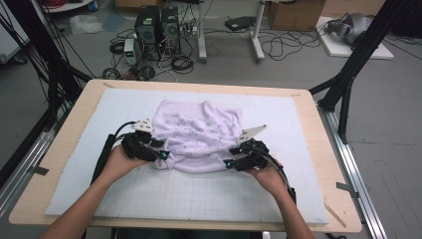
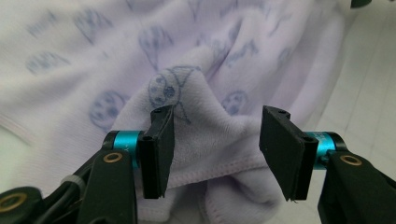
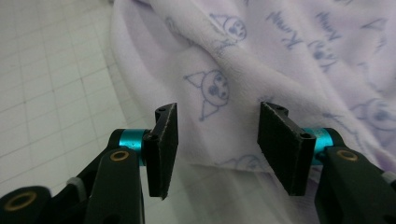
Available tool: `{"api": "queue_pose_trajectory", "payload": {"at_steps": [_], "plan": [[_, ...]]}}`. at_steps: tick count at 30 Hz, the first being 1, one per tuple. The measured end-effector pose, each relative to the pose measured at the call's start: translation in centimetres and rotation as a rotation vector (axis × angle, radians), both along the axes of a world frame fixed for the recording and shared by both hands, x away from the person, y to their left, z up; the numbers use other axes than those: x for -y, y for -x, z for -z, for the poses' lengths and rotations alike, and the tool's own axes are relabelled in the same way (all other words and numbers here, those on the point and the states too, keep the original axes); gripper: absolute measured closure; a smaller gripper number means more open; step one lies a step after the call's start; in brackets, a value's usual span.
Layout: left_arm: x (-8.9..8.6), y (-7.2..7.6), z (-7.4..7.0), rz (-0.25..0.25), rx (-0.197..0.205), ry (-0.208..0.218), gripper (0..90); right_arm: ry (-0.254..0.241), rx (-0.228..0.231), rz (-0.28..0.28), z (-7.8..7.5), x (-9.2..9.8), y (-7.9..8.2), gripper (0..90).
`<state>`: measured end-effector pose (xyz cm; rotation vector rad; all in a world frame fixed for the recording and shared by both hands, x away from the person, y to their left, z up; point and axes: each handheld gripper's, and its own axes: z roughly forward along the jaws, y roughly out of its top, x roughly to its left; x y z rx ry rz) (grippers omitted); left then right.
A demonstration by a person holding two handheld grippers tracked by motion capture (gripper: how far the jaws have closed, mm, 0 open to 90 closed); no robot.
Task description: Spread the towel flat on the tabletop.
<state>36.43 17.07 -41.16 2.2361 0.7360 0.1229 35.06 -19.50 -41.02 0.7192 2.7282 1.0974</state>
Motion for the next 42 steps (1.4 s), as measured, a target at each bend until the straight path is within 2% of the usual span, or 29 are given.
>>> {"api": "queue_pose_trajectory", "payload": {"at_steps": [2, 4, 6, 8, 10, 12, 14, 17, 21, 24, 26, 28, 29, 31, 34, 36, 37, 39, 42], "plan": [[0.3, -0.1, 0.9, 0.008, -0.025, -0.012, 45.2, 0.012, -0.001, -0.004, 0.7, -0.6, -0.3, 48.4], [0.5, 0.0, 1.3, 0.022, -0.023, -0.023, 50.0, 0.025, 0.008, -0.009, 1.1, -1.2, -0.5, 52.4], [0.6, 0.1, 1.4, 0.036, -0.012, -0.025, 60.8, 0.049, 0.026, -0.011, 1.4, -1.5, -0.6, 60.0], [0.6, 0.3, 1.3, 0.038, 0.004, -0.032, 74.1, 0.044, 0.02, -0.019, 1.6, -1.5, -0.7, 74.3], [0.4, 0.4, 1.0, 0.044, 0.005, -0.028, 78.1, 0.04, 0.002, -0.026, 1.8, -1.4, -0.7, 82.5], [-0.2, 0.6, 0.4, 0.044, 0.013, -0.013, 79.4, 0.029, -0.017, -0.027, 1.6, -1.2, -0.5, 84.7], [-1.0, 1.0, -0.5, 0.037, 0.03, 0.021, 79.8, 0.016, -0.013, -0.044, 1.0, -0.9, -0.2, 85.2], [-2.3, 1.4, -2.0, 0.019, 0.06, 0.059, 80.6, 0.002, 0.025, -0.054, -0.6, -0.2, 0.8, 85.4], [-3.5, 1.9, -4.0, 0.017, 0.086, 0.1, 80.9, -0.078, 0.073, -0.043, -3.0, 1.4, 2.2, 85.7], [-3.5, 2.5, -5.1, 0.039, 0.101, 0.108, 81.1, -0.123, 0.076, -0.057, -4.5, 2.2, 3.1, 87.5], [-3.5, 2.6, -5.4, 0.044, 0.109, 0.112, 81.0, -0.124, 0.085, -0.056, -5.3, 2.5, 3.5, 87.5], [-3.3, 2.2, -5.2, 0.036, 0.107, 0.093, 80.8, -0.116, 0.096, -0.046, -5.7, 2.6, 3.4, 87.5], [-3.1, 2.0, -4.9, 0.03, 0.106, 0.08, 80.7, -0.112, 0.096, -0.046, -5.7, 2.6, 3.1, 87.5], [-2.6, 1.0, -3.7, 0.015, 0.089, 0.023, 80.5, -0.095, 0.078, -0.032, -5.0, 2.3, 2.2, 87.4], [-2.0, -0.8, -1.9, -0.011, 0.044, -0.035, 80.2, -0.057, 0.031, -0.003, -3.1, 1.8, 0.5, 87.1], [-1.9, -1.7, -0.9, -0.023, 0.021, -0.066, 79.9, -0.055, 0.0, 0.013, -1.8, 1.7, -0.7, 87.0], [-2.0, -2.1, -0.4, -0.031, 0.0, -0.071, 79.5, -0.04, -0.012, 0.021, -1.2, 1.5, -1.1, 86.9], [-2.3, -2.8, 0.3, -0.046, -0.026, -0.071, 78.2, -0.046, -0.041, 0.031, -0.1, 1.4, -1.9, 86.7], [-3.0, -3.1, 0.1, -0.061, -0.039, -0.058, 73.2, -0.065, -0.056, 0.043, 0.5, 1.5, -2.5, 85.4]]}}
